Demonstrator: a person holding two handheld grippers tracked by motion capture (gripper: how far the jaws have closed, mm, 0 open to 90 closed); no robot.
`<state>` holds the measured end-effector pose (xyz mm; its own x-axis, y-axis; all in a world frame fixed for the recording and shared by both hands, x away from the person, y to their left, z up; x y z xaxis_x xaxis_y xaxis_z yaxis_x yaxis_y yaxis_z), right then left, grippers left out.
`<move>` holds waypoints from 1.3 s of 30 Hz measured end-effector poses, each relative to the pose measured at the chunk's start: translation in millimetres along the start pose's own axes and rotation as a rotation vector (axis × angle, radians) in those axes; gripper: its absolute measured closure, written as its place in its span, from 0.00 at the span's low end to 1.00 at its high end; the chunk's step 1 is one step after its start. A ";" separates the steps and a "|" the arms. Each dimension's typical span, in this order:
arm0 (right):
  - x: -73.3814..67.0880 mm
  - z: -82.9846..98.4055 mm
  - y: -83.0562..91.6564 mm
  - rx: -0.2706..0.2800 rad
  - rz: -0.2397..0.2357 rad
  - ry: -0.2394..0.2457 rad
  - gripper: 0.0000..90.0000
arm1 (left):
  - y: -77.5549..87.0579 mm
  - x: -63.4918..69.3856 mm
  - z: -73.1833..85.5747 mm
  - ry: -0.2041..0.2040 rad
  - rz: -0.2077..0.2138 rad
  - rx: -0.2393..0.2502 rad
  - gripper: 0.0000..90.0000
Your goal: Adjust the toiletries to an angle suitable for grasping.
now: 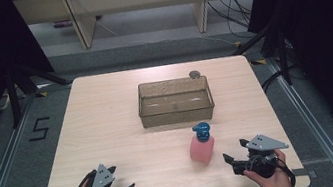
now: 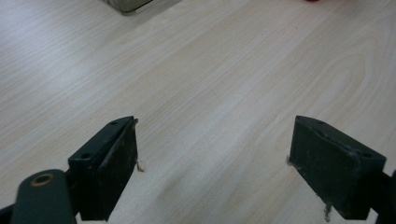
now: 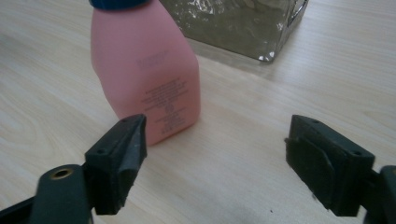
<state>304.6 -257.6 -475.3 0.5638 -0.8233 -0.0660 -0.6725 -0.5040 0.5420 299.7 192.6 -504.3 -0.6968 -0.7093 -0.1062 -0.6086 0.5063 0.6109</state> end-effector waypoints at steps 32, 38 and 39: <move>-22.6 -16.5 -5.0 0.089 -0.065 -0.005 0.27 | -0.6 0.7 0.1 0.000 0.002 0.001 0.17; -23.4 -19.1 -9.2 0.114 -0.060 0.038 0.22 | -0.6 1.1 0.1 0.000 0.003 0.002 0.16; -26.8 -19.4 -10.2 0.117 -0.074 0.007 0.21 | -0.6 1.1 0.3 0.000 0.004 -0.001 0.16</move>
Point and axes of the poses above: each handheld gripper's, and its own axes: y roughly backward along the jaws, z roughly out of its underside, x roughly to its right, the point moved 1 cm from there along -y, roughly forward along the jaws, and after that the axes turned 3 degrees about -z, right-handed, at the moved point
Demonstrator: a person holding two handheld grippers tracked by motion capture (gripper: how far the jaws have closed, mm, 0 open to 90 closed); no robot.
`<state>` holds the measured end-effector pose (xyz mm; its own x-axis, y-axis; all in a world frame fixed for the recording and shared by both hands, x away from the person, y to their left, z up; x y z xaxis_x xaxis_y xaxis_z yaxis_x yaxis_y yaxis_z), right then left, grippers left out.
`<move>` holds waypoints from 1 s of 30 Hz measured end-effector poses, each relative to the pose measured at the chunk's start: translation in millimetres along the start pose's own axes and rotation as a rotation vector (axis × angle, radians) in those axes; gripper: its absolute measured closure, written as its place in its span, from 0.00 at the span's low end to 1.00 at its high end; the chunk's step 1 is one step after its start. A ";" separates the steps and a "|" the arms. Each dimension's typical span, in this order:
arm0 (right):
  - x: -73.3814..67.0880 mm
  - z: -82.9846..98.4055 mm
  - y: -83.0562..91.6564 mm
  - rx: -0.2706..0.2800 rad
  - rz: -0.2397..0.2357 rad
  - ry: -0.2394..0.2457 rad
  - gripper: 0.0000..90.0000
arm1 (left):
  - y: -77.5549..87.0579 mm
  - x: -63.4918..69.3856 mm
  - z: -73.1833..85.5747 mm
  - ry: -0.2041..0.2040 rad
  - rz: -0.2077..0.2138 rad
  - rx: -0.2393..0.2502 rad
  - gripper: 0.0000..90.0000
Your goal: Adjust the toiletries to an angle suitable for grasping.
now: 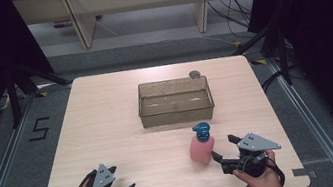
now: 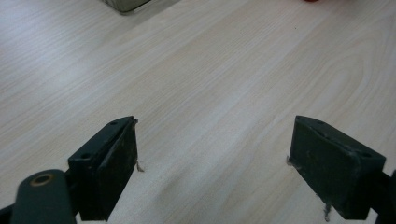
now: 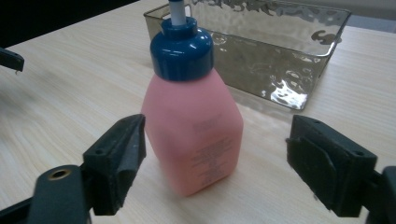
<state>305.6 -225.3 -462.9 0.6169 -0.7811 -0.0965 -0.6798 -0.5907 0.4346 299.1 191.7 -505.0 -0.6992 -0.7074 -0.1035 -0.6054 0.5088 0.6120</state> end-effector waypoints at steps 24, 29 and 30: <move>-4.9 -15.3 -24.1 0.027 -0.080 0.079 0.20 | -0.1 -0.1 -0.1 0.007 -0.001 0.002 0.17; -3.4 -18.5 -27.1 0.039 -0.059 0.112 0.19 | 0.1 -0.4 -0.2 0.005 -0.001 0.001 0.17; -5.8 -18.3 -27.3 0.024 -0.072 0.077 0.20 | 0.1 -0.3 -0.1 0.004 -0.001 0.003 0.17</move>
Point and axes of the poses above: each handheld gripper's, and its own axes: y roughly backward along the jaws, z roughly out of its underside, x roughly to its right, the point moved 1 cm from there along -y, roughly forward along the jaws, and after that the axes turned 3 degrees about -z, right-handed, at the moved point
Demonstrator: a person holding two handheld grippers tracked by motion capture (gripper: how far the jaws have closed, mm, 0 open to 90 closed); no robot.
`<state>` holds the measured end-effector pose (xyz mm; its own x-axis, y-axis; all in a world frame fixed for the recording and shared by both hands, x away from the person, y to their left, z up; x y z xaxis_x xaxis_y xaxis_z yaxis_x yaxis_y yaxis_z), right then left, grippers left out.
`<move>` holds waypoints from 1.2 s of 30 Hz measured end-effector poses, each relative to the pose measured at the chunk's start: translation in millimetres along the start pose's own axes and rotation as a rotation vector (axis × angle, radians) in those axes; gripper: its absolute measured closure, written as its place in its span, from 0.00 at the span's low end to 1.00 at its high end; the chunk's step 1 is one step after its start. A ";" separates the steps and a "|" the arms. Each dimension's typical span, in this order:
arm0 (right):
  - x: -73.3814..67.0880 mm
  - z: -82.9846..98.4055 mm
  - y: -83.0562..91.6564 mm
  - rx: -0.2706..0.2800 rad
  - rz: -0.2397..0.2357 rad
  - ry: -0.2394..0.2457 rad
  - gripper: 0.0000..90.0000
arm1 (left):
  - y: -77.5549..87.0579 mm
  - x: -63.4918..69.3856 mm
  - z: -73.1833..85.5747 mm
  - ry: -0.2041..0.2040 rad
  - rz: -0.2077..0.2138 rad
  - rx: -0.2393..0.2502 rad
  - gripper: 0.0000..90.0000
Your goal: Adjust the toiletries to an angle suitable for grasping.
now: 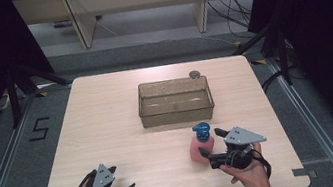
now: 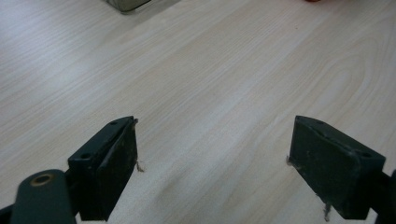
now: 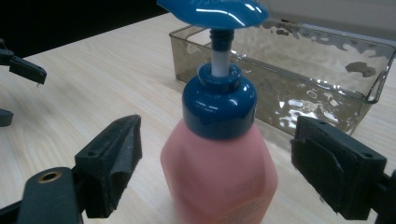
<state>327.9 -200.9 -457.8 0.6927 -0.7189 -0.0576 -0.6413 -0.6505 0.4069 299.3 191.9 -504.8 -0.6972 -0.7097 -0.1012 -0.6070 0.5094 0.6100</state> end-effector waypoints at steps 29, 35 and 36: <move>5.5 -6.1 -14.2 0.007 -0.017 0.013 0.39 | -3.2 -0.8 -0.4 0.031 -0.001 0.001 0.17; 10.0 -6.7 -15.8 0.026 -0.018 0.055 0.45 | -5.4 1.2 -2.4 0.028 0.012 -0.003 0.17; 10.5 -6.7 -16.6 0.032 -0.025 0.051 0.46 | -5.3 -0.3 -2.3 0.006 0.002 -0.016 0.17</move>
Point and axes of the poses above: each handheld gripper's, and its own axes: y roughly backward along the jaws, z roughly out of its underside, x roughly to its right, the point moved 1 cm from there along -y, roughly forward along the jaws, and after that the axes turned 3 degrees about -z, right-handed, at the moved point
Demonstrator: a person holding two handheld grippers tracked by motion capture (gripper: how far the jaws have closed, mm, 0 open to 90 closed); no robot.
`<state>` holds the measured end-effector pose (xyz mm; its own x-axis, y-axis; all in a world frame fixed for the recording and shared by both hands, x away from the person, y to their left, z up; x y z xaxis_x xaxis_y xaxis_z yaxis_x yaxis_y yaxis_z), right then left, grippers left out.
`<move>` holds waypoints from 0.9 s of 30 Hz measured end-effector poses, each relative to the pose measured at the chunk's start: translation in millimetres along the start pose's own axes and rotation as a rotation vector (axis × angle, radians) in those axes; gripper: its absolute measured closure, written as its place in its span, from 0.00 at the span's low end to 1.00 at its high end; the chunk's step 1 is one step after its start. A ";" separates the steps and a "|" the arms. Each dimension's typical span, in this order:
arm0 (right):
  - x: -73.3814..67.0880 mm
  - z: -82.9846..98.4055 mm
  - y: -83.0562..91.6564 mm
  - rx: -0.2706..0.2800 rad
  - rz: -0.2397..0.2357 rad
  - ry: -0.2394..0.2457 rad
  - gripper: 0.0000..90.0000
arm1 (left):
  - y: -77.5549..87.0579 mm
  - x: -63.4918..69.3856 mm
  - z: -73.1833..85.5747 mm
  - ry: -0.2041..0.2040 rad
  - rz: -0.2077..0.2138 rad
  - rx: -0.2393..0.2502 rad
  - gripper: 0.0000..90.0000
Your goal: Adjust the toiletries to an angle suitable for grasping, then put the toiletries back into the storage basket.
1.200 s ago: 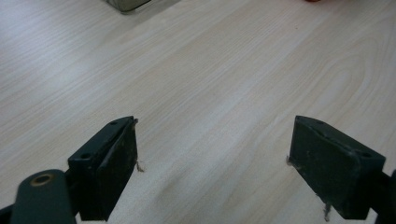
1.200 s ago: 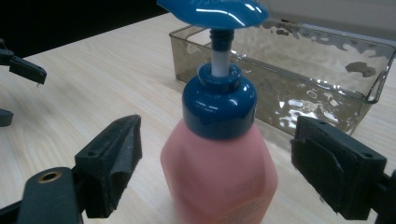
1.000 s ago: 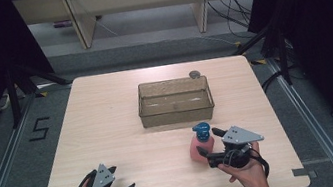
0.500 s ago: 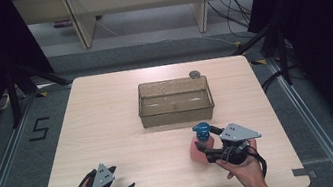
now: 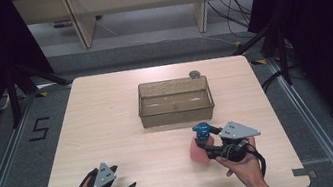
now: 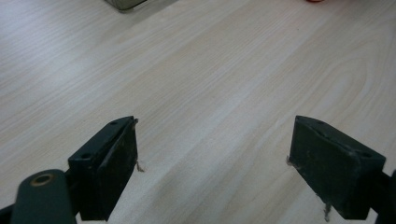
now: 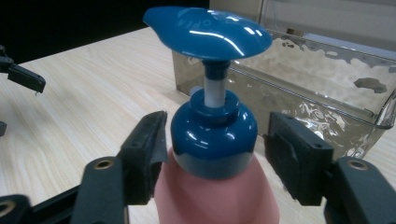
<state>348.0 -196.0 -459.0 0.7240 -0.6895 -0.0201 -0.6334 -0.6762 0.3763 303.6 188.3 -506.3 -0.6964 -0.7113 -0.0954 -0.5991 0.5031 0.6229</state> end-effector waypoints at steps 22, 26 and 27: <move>-0.8 -2.3 -5.4 0.023 -0.026 -0.025 0.55 | 0.5 1.1 0.6 0.016 0.014 0.013 0.17; 0.6 -2.0 -6.4 0.031 -0.033 -0.035 0.56 | 0.9 -1.2 0.5 0.000 0.005 0.009 0.17; 0.0 -1.8 -6.4 0.025 -0.034 -0.045 0.56 | 0.9 -0.1 0.6 0.010 0.010 0.014 0.17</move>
<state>352.6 -191.2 -459.8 0.7326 -0.6767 -0.0739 -0.6160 -0.7052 0.3511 302.9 189.2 -506.1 -0.6983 -0.7112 -0.0812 -0.5976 0.5168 0.6130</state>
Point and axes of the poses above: each handheld gripper's, and its own axes: y roughly backward along the jaws, z roughly out of its underside, x roughly to its right, the point moved 1 cm from there along -y, roughly forward along the jaws, and after that the axes turned 3 degrees about -z, right-handed, at the moved point
